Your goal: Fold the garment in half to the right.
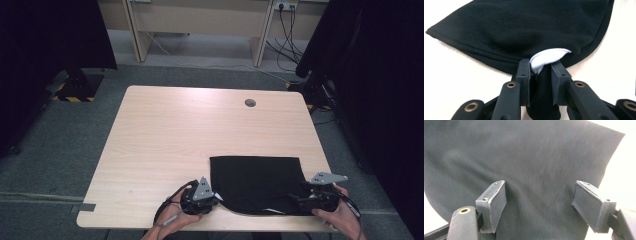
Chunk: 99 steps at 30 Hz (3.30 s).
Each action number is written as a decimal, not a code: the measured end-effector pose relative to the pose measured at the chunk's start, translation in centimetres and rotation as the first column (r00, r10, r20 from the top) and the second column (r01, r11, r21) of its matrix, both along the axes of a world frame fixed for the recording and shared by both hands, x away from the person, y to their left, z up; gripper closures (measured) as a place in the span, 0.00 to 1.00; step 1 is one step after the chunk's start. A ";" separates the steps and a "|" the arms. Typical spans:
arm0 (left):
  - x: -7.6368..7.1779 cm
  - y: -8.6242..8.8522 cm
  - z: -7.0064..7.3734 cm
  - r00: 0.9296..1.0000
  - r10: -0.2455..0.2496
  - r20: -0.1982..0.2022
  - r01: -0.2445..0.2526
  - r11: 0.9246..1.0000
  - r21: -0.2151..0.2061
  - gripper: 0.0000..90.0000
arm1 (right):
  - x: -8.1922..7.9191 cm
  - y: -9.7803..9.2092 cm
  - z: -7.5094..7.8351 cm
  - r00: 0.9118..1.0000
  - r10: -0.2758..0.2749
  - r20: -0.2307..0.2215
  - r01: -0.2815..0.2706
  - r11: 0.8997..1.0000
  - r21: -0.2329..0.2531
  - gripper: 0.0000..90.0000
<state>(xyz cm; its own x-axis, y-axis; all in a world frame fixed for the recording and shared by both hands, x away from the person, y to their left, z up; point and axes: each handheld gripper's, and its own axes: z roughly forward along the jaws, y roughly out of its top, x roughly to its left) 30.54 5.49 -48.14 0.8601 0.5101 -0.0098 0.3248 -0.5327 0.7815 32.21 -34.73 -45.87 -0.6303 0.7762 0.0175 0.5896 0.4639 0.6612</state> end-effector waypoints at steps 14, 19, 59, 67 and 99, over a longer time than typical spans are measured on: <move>0.0 0.1 0.0 1.000 -0.006 -0.008 0.006 1.000 -0.005 0.79 | 2.5 5.7 1.9 0.995 0.085 0.060 -0.090 0.992 0.087 0.30; 0.0 0.1 0.0 1.000 -0.007 -0.010 0.007 1.000 -0.006 0.79 | 3.7 7.9 2.1 0.990 0.129 0.055 -0.135 0.985 0.109 0.30; 0.1 0.2 0.0 1.000 -0.007 -0.019 0.007 1.000 -0.012 0.78 | 12.0 23.5 1.7 0.953 0.304 -0.008 -0.304 0.952 0.047 0.42; 0.0 0.2 0.0 1.000 -0.005 -0.018 0.005 1.000 -0.011 0.78 | 12.8 24.8 0.1 0.939 0.340 -0.053 -0.338 0.941 0.031 0.57; -0.2 -2.2 9.6 0.981 -0.129 0.142 0.134 0.991 -0.022 0.81 | 10.1 17.5 8.4 0.927 0.324 0.190 -0.362 0.906 0.220 0.95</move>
